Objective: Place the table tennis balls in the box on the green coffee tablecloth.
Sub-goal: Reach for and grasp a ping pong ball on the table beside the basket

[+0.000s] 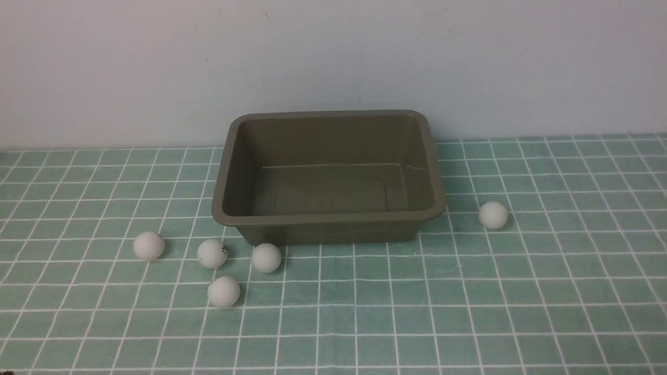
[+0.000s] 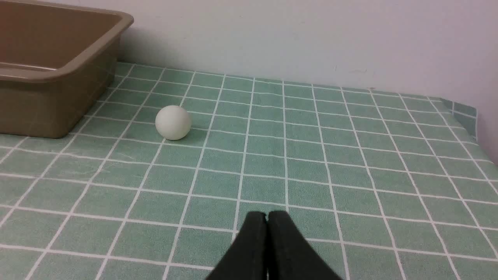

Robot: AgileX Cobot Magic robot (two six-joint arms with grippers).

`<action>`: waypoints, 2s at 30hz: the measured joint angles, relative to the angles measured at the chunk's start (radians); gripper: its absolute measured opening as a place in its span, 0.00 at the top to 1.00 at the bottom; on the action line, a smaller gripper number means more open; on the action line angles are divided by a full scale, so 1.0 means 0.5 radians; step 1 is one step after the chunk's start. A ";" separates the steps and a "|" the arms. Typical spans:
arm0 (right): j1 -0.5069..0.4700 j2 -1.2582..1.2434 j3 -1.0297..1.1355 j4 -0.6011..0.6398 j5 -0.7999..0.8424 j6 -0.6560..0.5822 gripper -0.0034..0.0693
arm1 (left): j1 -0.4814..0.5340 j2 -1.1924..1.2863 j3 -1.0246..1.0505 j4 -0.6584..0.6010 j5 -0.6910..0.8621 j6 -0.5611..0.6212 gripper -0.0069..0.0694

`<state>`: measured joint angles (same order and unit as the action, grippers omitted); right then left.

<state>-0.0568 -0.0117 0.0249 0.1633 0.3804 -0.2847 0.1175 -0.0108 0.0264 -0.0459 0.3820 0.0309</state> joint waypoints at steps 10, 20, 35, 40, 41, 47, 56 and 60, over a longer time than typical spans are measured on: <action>0.000 0.000 0.000 0.000 0.000 0.000 0.97 | 0.000 0.000 0.000 0.000 0.000 0.000 0.91; 0.000 0.000 0.000 0.000 0.000 0.000 0.97 | 0.000 0.000 0.000 0.000 0.000 0.000 0.91; 0.000 0.000 0.000 0.000 0.000 0.000 0.97 | 0.000 0.000 0.002 -0.488 -0.045 -0.150 0.91; 0.000 0.000 0.000 0.000 0.000 0.000 0.97 | 0.000 0.000 0.002 -0.962 -0.119 -0.208 0.91; 0.000 0.000 0.000 0.000 0.000 0.000 0.97 | 0.000 0.000 0.002 -1.056 -0.137 -0.210 0.91; 0.000 0.000 0.000 0.000 0.000 0.000 0.97 | 0.000 0.000 0.004 -1.464 -0.289 -0.210 0.91; 0.000 0.000 0.000 0.000 0.000 0.000 0.97 | 0.000 0.000 0.004 -1.994 -0.832 -0.136 0.91; 0.000 0.000 0.000 0.000 0.000 0.000 0.97 | 0.000 0.000 0.004 -2.211 -1.218 -0.132 0.91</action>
<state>-0.0568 -0.0117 0.0249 0.1633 0.3804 -0.2847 0.1175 -0.0108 0.0283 -1.1517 -0.2270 -0.0351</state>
